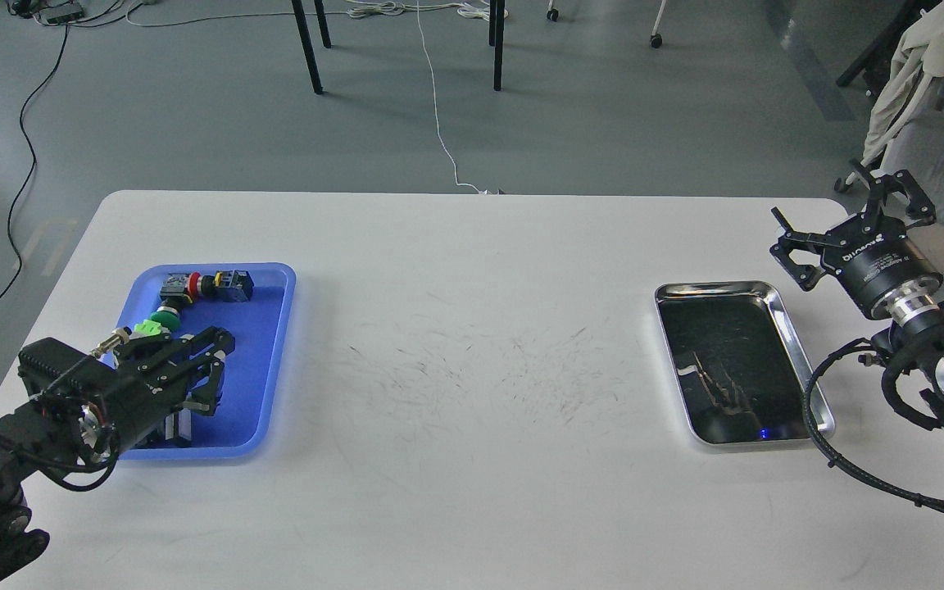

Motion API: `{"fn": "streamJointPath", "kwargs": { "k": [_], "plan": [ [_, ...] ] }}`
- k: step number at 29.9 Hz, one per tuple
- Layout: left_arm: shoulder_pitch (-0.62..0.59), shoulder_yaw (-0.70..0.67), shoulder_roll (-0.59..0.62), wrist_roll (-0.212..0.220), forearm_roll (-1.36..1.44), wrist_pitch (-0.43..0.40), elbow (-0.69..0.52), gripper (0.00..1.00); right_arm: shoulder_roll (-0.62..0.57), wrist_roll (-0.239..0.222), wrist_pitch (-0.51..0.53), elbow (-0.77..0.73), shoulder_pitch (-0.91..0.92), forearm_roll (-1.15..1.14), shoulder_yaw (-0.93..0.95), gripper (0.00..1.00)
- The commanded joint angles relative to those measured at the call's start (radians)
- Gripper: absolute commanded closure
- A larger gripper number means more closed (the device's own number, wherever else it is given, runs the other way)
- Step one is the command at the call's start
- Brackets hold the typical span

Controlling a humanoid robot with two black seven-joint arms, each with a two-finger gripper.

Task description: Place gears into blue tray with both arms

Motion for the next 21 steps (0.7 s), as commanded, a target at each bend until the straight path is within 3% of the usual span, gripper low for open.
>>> {"fn": "streamJointPath", "kwargs": {
  "k": [1, 8, 11, 15, 19, 21],
  "plan": [
    [0.010, -0.002, -0.033, -0.003, -0.003, 0.005, 0.035, 0.94, -0.001, 0.000, 0.000, 0.001, 0.001, -0.002, -0.002, 0.03],
    [0.012, -0.002, -0.069, -0.024, -0.003, 0.006, 0.118, 0.91, -0.001, 0.000, 0.000, 0.000, 0.006, -0.002, -0.005, 0.03],
    [0.010, -0.002, -0.096, -0.027, -0.003, 0.006, 0.133, 0.83, -0.001, -0.002, 0.000, -0.002, 0.006, -0.002, -0.005, 0.03],
    [0.010, -0.002, -0.099, -0.030, -0.003, 0.020, 0.136, 0.62, -0.001, -0.002, 0.000, -0.002, 0.006, -0.002, -0.005, 0.03],
    [0.009, -0.005, -0.101, -0.030, -0.004, 0.028, 0.136, 0.26, -0.001, -0.002, 0.000, 0.000, 0.006, -0.002, -0.007, 0.03],
    [0.006, -0.007, -0.099, -0.032, -0.004, 0.035, 0.135, 0.14, -0.001, 0.000, 0.000, 0.000, 0.006, -0.002, -0.007, 0.03]
  ]
}}
